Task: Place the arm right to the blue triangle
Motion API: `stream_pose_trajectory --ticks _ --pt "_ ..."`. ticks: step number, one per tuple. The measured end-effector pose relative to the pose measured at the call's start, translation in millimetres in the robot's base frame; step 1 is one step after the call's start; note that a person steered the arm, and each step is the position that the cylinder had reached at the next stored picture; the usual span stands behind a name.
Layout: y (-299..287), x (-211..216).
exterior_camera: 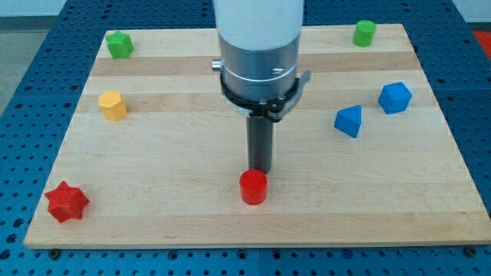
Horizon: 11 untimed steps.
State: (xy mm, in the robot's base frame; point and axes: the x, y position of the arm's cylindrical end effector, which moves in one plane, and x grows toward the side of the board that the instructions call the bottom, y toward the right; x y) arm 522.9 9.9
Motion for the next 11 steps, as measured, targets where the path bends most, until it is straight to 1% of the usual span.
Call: stream_pose_trajectory --ticks 2,3,4,6,7,8,9,10,11 --pt "1 30" --pt "3 26" --pt "2 2" --pt "11 -74" --pt "45 -110" --pt "89 -125" --pt "138 -125" --pt "172 -110" --pt "193 -83"
